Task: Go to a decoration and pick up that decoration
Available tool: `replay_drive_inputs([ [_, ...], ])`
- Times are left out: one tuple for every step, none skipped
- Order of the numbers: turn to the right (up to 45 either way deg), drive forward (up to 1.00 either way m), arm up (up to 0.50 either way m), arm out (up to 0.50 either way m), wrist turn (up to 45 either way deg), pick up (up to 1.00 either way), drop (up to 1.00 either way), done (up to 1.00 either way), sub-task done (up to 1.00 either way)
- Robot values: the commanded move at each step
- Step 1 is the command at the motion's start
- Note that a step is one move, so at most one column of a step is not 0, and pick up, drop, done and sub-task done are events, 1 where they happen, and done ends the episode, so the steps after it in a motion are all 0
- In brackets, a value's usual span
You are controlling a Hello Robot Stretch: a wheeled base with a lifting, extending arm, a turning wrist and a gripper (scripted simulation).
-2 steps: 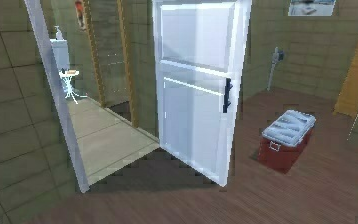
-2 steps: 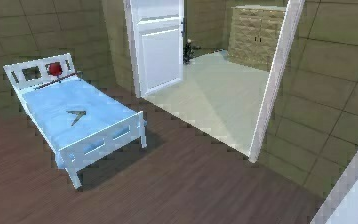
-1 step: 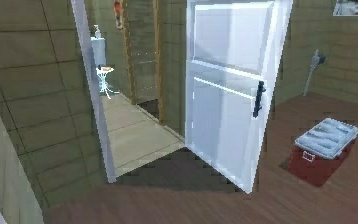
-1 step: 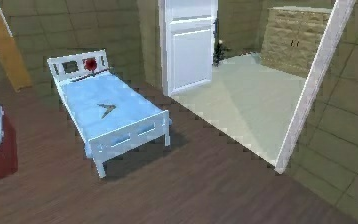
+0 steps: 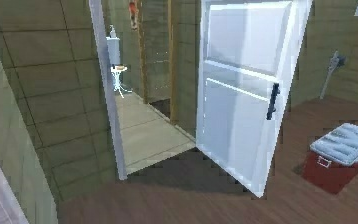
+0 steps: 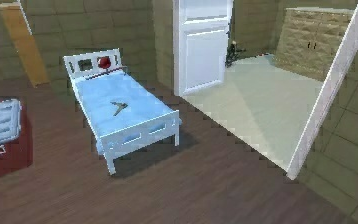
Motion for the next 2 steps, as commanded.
replay_drive_inputs([
  [0.0,1.00,0.00,0.00,0.0,0.00,0.00,0.00,0.00],
  [0.0,0.60,0.00,0.00,0.0,0.00,0.00,0.00,0.00],
])
